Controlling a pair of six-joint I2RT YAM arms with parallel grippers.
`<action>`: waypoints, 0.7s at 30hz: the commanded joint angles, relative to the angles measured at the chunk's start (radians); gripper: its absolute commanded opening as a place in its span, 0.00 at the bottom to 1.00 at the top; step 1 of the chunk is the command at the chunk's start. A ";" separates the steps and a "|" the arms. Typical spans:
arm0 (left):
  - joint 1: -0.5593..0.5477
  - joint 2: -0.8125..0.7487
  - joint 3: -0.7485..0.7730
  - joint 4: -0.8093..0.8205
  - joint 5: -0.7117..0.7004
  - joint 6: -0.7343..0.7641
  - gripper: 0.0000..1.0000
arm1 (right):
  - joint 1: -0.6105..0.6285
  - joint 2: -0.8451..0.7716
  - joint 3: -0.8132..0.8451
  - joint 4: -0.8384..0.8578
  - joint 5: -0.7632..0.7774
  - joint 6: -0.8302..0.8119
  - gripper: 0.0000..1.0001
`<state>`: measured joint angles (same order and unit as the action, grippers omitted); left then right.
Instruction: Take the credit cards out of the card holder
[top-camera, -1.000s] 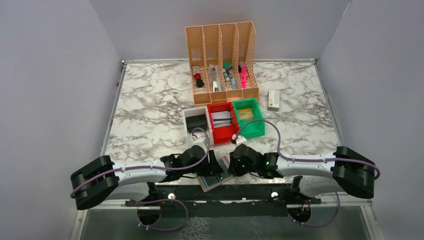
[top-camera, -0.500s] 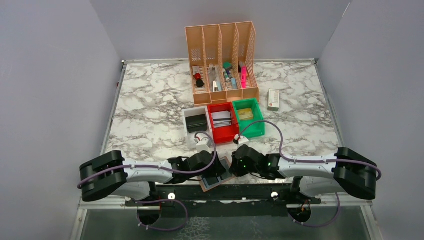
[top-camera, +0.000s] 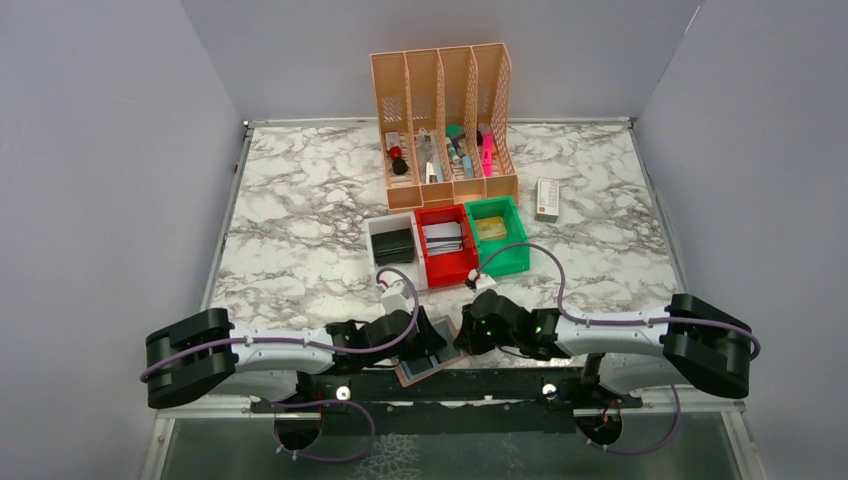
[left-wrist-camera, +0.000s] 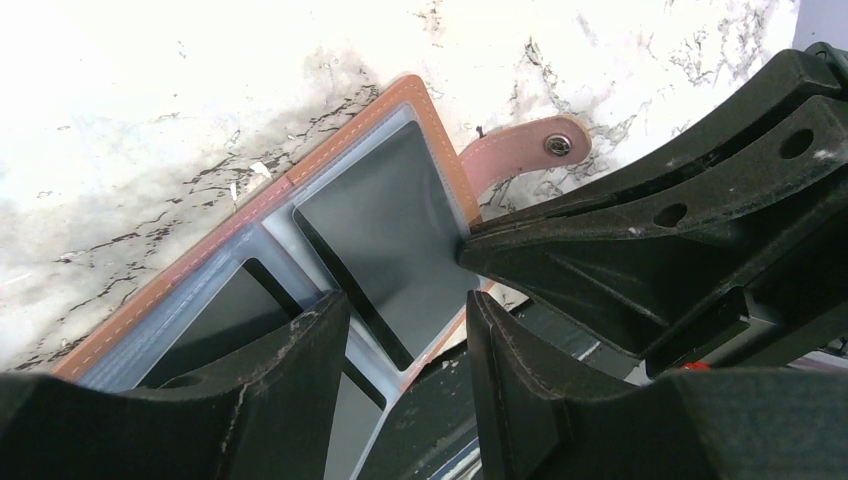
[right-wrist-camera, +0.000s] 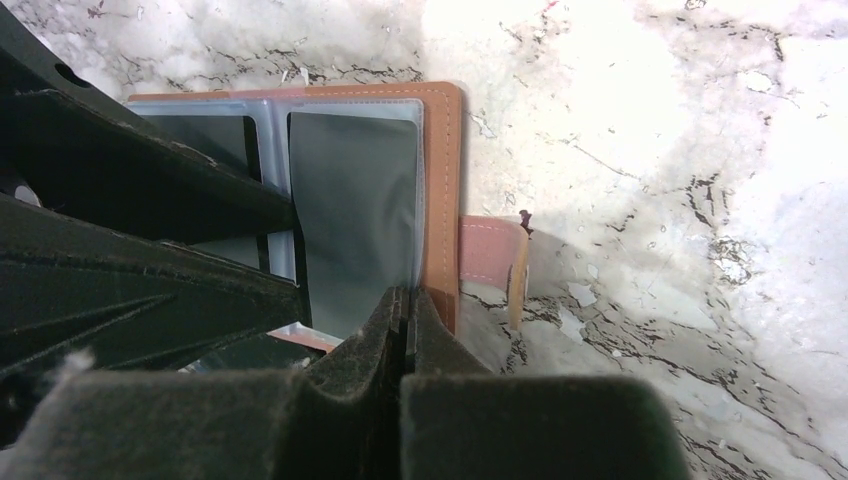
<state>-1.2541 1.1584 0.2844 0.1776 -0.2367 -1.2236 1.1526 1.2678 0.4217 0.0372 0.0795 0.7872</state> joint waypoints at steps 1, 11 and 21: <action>-0.011 0.024 -0.027 -0.164 0.020 0.009 0.51 | 0.009 0.001 -0.023 0.000 -0.043 0.023 0.01; -0.016 0.016 0.027 -0.272 -0.010 0.017 0.61 | 0.010 0.047 -0.017 -0.046 -0.006 0.072 0.01; -0.017 0.067 0.030 -0.288 -0.030 -0.011 0.48 | 0.009 0.003 -0.027 -0.004 -0.040 0.070 0.01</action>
<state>-1.2636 1.1671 0.3489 0.0414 -0.2478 -1.2362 1.1526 1.2774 0.4217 0.0448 0.0731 0.8490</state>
